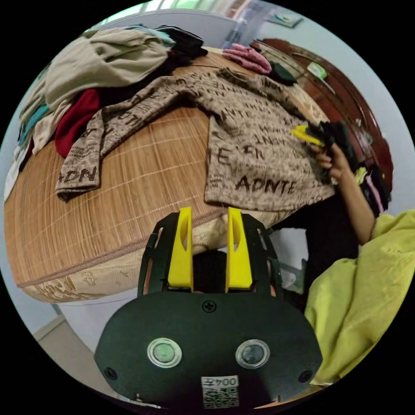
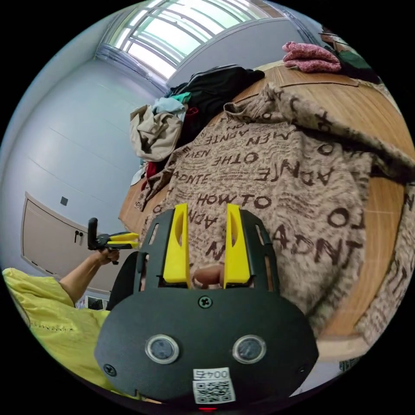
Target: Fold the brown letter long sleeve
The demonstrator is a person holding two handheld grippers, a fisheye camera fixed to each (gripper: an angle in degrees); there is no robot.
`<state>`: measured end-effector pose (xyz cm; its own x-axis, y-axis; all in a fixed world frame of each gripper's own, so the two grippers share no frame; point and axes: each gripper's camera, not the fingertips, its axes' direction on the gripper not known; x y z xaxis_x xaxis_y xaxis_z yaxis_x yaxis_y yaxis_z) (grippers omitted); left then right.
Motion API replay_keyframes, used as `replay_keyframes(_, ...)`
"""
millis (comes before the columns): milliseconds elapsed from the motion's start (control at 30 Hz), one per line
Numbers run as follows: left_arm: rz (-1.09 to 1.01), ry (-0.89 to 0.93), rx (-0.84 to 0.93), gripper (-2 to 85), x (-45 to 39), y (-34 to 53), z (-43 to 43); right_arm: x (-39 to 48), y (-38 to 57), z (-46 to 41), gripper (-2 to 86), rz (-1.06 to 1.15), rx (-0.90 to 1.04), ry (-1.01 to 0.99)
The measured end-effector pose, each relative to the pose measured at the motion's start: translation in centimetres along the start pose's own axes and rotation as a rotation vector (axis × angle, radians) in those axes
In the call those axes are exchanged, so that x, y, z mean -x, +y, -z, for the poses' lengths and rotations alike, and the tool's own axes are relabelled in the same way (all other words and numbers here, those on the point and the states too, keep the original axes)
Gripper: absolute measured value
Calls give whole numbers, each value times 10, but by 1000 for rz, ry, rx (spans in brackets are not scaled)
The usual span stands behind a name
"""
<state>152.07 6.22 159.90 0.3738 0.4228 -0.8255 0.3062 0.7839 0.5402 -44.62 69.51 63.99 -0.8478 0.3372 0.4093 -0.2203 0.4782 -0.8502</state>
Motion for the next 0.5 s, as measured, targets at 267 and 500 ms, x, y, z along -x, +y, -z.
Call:
replay_keyframes(267, -158, -157, 32, 117, -40, -21, 2, -10, 79, 141, 137, -120, -50, 151)
replay_keyframes(500, -167, -139, -23, 102, -74, -37, 15, -15, 130, 148, 160, -189, 86, 192)
